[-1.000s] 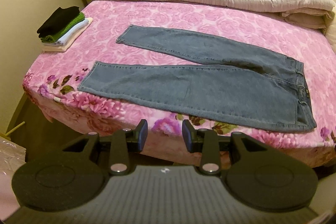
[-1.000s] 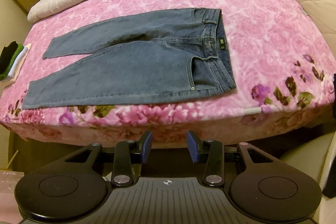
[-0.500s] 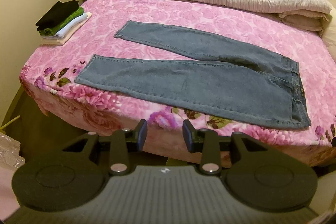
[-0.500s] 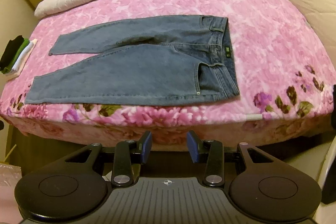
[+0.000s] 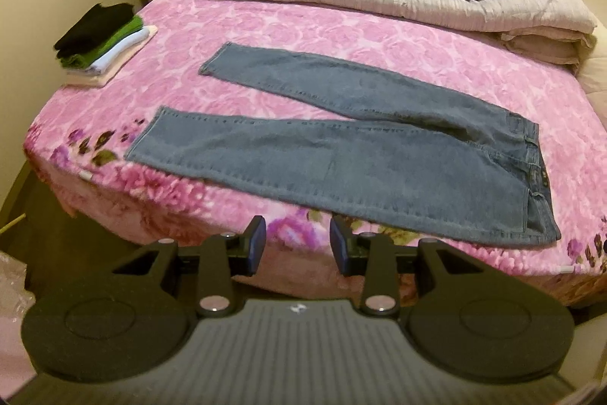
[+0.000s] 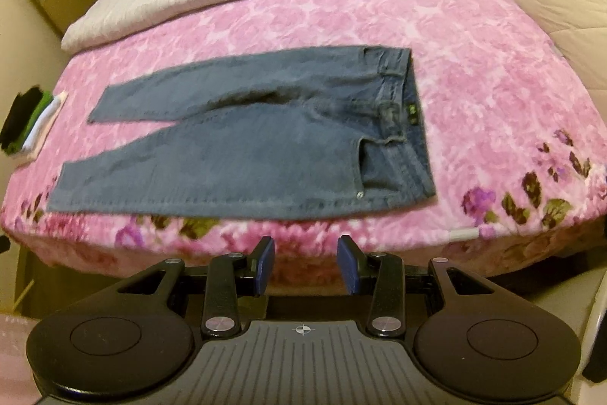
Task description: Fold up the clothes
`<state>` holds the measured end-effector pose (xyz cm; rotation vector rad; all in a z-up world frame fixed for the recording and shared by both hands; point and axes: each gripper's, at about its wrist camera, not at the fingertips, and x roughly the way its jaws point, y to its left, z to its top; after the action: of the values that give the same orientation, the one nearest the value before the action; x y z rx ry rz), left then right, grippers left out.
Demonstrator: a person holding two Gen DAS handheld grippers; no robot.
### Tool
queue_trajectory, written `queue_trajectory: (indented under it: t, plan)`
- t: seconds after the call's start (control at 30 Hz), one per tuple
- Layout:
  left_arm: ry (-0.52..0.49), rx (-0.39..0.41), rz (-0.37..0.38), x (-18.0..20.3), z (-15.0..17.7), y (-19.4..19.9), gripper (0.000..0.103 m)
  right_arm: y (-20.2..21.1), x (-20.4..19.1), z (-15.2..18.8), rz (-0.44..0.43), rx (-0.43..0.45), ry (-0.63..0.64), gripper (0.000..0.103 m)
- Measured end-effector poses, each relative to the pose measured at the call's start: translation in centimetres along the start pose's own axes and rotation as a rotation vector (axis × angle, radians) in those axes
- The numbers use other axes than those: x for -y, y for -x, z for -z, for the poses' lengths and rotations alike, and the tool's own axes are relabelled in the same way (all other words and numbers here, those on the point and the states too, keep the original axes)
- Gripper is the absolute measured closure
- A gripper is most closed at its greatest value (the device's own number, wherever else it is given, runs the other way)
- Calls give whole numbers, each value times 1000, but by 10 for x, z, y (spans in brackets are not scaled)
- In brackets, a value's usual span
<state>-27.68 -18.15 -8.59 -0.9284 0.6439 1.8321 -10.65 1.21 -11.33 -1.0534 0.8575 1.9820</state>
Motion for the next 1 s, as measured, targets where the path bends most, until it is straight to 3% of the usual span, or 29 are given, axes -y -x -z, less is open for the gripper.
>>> queue_trajectory:
  t: [0.23, 0.37, 0.7, 1.0]
  plan:
    - [-55, 29, 124, 11, -57, -49, 70, -9, 12, -35, -23, 128, -46, 62]
    - [-102, 14, 213, 20, -99, -89, 70, -24, 19, -61, -18, 153, -114, 62]
    - [-307, -27, 379, 29, -203, -185, 67, -74, 20, -114, 42, 119, -190, 62]
    - [-405, -88, 437, 42, -252, -279, 66, -148, 25, -144, 60, 24, -231, 62]
